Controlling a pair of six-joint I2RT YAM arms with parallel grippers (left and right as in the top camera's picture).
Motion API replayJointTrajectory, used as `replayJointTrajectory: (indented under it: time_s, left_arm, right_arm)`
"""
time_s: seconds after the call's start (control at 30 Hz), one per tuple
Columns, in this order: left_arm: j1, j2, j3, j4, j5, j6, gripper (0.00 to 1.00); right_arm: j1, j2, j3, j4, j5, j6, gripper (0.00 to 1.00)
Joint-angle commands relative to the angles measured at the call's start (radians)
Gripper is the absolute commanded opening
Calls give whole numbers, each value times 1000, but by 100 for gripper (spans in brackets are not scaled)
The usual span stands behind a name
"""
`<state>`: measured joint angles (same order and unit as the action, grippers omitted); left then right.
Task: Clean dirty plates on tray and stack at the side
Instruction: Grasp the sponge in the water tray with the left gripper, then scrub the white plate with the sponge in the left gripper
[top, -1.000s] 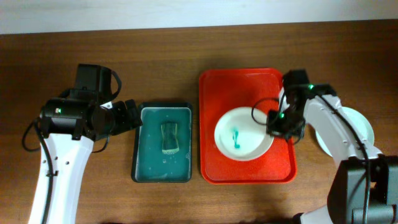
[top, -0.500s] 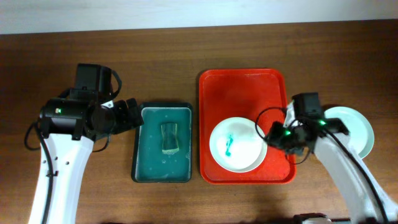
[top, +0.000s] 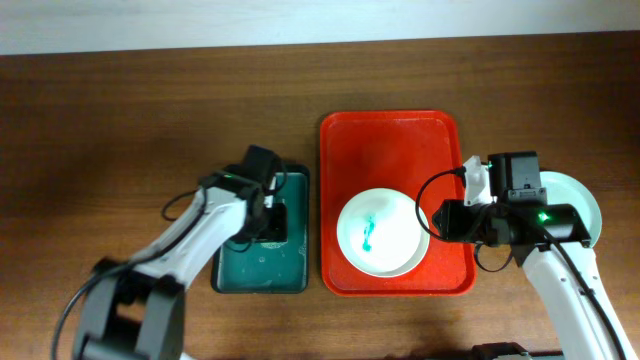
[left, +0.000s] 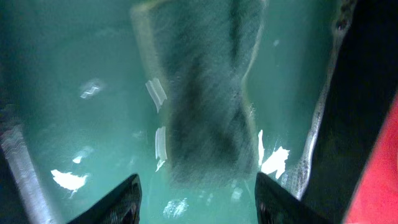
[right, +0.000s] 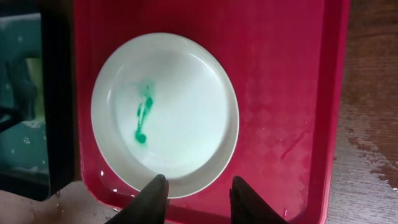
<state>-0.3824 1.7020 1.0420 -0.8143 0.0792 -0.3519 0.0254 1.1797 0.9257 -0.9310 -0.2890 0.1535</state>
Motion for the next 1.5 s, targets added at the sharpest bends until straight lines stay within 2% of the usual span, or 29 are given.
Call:
replayJointTrajectory:
  time_s: [0.0,0.03,0.07,0.17,0.27,0.3,0.37,0.43,0.53,0.6,0.67,0.77,0.83,0.97,1.0,1.03,1.07,1.1,1.23,1.3,1.33,1.4,1.47]
  left_arm:
    - [-36,135,-9,40,31,-23,39]
    - [-38,161,-9,40,30,-22,24]
    - [-38,181,-9,40,30,-22,0]
    - [-35,187,-3,31,30,-22,0]
    - [-21,167,83,-82,28,-21,0]
    - [-12,159,109,-113,23,-20,8]
    - [6,141,160,-161,1,-13,36]
    - [11,137,175,-151,-38,-14,53]
    - [11,138,160,-102,-119,-14,59]
    - [11,138,127,-17,-133,-14,58]
    - [10,138,84,77,-136,-14,52]
    - [10,138,29,191,-136,-14,25]
    - [11,138,23,210,-136,-14,0]
    - [11,131,42,161,-116,-13,0]
    - [11,121,69,113,-91,-14,18]
    - [11,115,92,78,-66,-14,48]
    - [11,109,119,34,-47,-13,57]
    - [11,106,145,-9,-45,-14,59]
    - [11,105,182,-129,-48,-14,59]
    - [10,106,168,-146,-48,-14,46]
    - [10,106,152,-140,-48,-14,36]
    - [10,106,106,-101,-48,-14,32]
    - [10,106,50,-37,-49,-14,33]
  right_arm:
    - [-6,18,8,-12,8,-11,35]
    - [-6,18,8,-16,9,-11,35]
    - [-6,18,8,-19,8,-11,34]
    - [-6,18,8,-23,9,-11,34]
    - [-6,18,8,-23,9,-11,34]
    - [-6,18,8,-23,9,-11,34]
    - [-6,18,8,-23,9,-11,34]
    - [-6,18,8,-23,9,-11,34]
    - [-6,18,8,-23,9,-11,34]
    - [-6,18,8,-23,9,-11,34]
    - [-6,18,8,-23,9,-11,34]
    - [-6,18,8,-23,9,-11,34]
    - [-6,18,8,-24,9,-11,34]
    - [-6,18,8,-35,9,-11,34]
    - [-6,18,8,-38,9,-11,34]
    - [-6,18,8,-38,9,-11,34]
    - [-6,18,8,-38,9,-11,34]
    - [-6,18,8,-39,9,-11,34]
    - [-6,18,8,-44,9,-11,34]
    - [-6,18,8,-44,9,-11,34]
    - [-6,18,8,-43,9,-11,34]
    - [-6,18,8,-43,9,-11,34]
    - [-6,18,8,-43,10,-11,35]
